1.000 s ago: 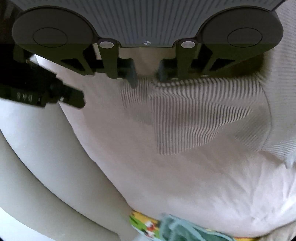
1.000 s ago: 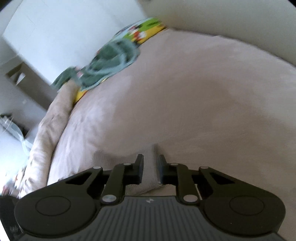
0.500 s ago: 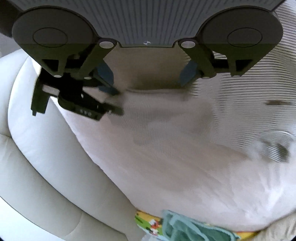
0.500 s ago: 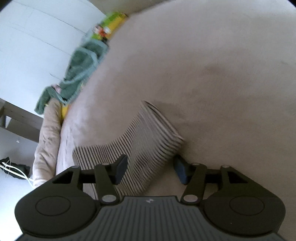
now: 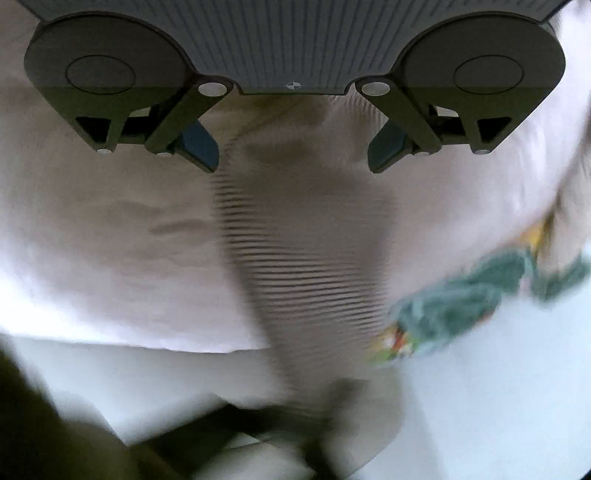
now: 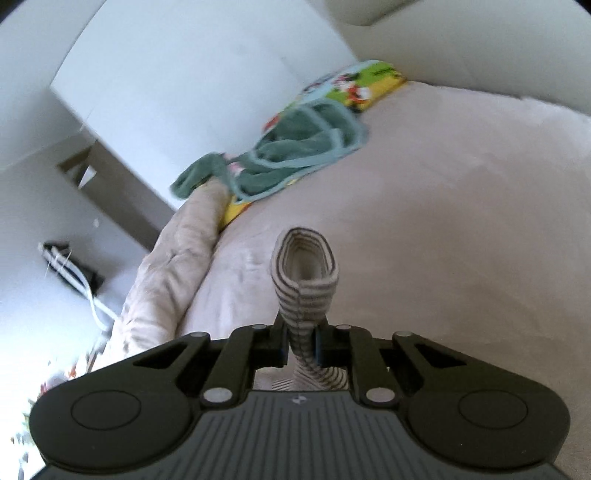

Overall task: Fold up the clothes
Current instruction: 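Lift the sleeve with the right gripper and fold it over the shirt body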

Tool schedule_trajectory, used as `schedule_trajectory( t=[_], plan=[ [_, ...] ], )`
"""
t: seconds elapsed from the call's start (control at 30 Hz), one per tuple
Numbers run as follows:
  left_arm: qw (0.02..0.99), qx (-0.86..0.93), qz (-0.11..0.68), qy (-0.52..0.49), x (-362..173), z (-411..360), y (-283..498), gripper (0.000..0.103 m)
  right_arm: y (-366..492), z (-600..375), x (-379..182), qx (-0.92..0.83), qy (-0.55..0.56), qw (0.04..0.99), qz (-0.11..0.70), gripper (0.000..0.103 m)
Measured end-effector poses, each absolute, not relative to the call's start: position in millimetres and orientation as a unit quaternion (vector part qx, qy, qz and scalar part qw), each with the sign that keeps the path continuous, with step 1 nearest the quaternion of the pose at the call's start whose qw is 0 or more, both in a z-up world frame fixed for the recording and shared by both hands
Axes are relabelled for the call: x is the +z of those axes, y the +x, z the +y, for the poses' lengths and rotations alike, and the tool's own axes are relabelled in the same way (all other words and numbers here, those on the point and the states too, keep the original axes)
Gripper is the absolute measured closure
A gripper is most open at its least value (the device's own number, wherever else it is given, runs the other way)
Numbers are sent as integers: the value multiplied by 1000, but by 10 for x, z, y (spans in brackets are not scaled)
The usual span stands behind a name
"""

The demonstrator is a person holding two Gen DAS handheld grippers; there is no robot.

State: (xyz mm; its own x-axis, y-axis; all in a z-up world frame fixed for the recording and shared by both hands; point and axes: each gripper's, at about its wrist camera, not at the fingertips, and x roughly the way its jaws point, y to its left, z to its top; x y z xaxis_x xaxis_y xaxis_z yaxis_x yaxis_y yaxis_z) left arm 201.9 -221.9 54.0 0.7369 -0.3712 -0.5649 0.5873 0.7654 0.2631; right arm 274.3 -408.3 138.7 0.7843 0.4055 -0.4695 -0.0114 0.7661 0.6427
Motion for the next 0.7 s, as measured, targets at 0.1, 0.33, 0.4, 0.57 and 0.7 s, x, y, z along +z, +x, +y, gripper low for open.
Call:
schedule_trajectory(
  t=[0.1,0.33,0.4,0.57,0.7],
  plan=[
    [916,-244,237,215,637,-2302,1990,11,2747,-3975,1628,140,310,887,314,91],
    [937,-194,248,153,962,-1643,2232,72,2815,-3123,1942,244,260,879,317,90],
    [937,-169,276,130,945,-1319,2304,72,2906,-2878,1942,269,253,872,322,83],
    [913,-112,388,-51,751,-272,2450,43,2871,-2440,1881,297,199,885,299,42],
    [874,-94,438,-189,541,354,2467,37,2789,-2312,1548,238,148,895,348,42]
  ],
)
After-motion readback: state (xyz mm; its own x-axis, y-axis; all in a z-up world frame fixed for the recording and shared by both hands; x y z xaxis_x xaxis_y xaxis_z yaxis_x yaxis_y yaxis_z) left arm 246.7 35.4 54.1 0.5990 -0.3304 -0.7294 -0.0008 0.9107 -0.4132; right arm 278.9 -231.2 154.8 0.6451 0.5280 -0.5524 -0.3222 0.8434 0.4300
